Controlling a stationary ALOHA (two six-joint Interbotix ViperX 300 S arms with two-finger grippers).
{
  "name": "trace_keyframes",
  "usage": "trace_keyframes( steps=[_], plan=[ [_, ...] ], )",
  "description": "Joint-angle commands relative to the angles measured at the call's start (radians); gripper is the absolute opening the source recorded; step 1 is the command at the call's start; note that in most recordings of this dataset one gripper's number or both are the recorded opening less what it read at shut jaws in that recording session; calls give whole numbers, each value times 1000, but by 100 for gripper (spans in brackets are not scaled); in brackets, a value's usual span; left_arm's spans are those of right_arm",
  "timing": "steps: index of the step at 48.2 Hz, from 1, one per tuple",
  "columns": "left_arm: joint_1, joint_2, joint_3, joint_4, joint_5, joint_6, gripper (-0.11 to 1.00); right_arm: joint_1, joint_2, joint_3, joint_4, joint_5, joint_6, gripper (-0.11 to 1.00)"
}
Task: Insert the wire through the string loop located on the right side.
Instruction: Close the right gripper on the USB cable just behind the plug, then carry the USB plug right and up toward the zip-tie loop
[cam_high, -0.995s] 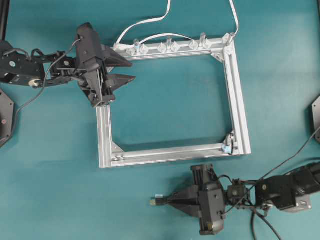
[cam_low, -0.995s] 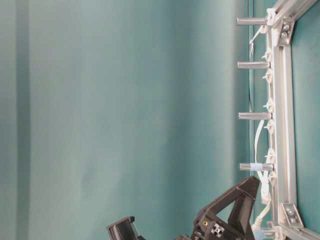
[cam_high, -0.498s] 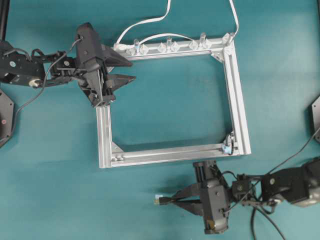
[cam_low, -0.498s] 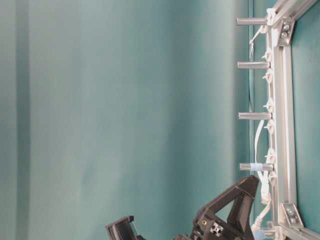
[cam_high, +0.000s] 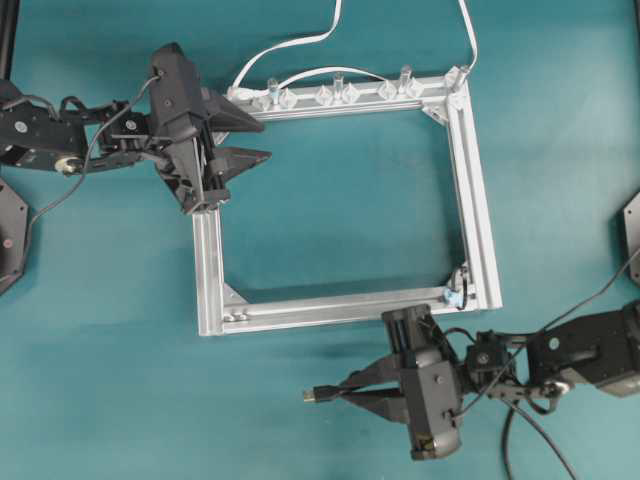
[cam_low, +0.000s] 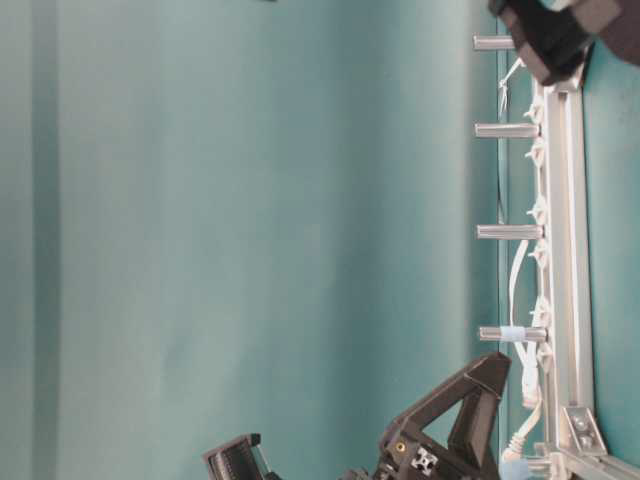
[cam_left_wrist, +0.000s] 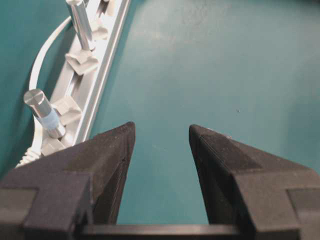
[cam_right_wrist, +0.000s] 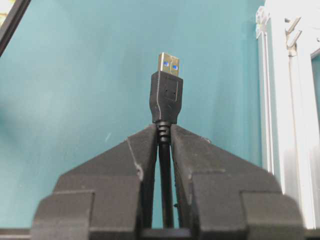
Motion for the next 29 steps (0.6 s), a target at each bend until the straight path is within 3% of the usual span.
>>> trace_keyframes(
  steps=[1,15,29],
  plan=[
    [-11,-20,-20,2,0,2,50,0,-34,-8,-2,0,-2,12],
    [-21,-20,-21,0,0,0,50,2,-63,20,-2,26,-2,12],
    [-21,-20,-23,-2,6,-2,50,25,-166,123,-2,26,-2,12]
  ],
)
